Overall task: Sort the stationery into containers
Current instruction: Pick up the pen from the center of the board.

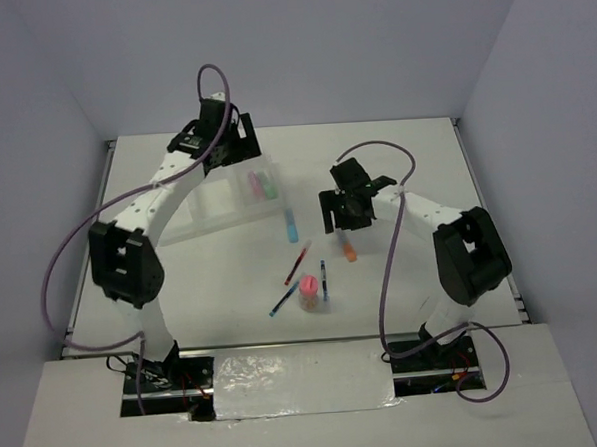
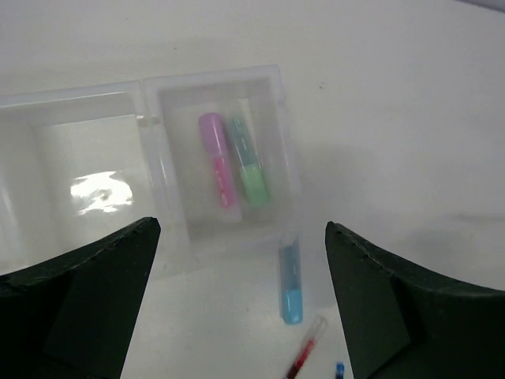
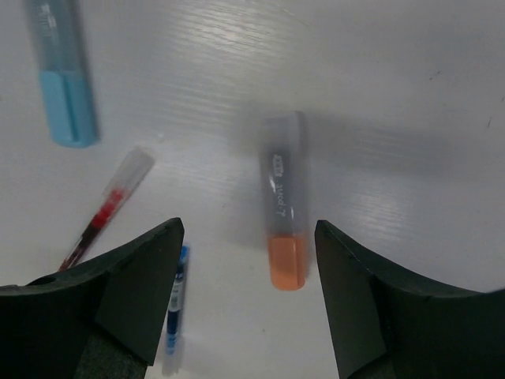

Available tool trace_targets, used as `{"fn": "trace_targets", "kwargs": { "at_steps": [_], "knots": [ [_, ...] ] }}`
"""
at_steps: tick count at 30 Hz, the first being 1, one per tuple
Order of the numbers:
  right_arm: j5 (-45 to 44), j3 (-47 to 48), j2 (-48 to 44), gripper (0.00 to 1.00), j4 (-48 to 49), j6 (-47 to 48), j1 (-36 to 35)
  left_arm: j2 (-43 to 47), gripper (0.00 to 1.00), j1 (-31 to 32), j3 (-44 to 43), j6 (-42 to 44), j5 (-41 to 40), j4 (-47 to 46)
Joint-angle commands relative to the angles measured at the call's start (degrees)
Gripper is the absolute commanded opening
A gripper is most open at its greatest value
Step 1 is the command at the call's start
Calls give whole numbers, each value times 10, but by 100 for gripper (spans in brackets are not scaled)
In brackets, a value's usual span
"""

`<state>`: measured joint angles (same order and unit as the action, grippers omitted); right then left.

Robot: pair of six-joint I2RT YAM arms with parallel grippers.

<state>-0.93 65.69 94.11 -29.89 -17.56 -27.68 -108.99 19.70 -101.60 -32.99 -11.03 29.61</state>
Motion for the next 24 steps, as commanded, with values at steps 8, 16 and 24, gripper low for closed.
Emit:
{"fn": "trace_targets", "kwargs": {
  "at_steps": [8,16,24],
  "knots": [
    [-8,13,113,52,-7,12,13,319,99,-1,163,19,29,38],
    [32,3,41,11,45,30,13,436,99,0,337,21,49,20],
    [182,217,89,12,70,28,-4,453,99,1,429,-43,91,-31]
  ]
}}
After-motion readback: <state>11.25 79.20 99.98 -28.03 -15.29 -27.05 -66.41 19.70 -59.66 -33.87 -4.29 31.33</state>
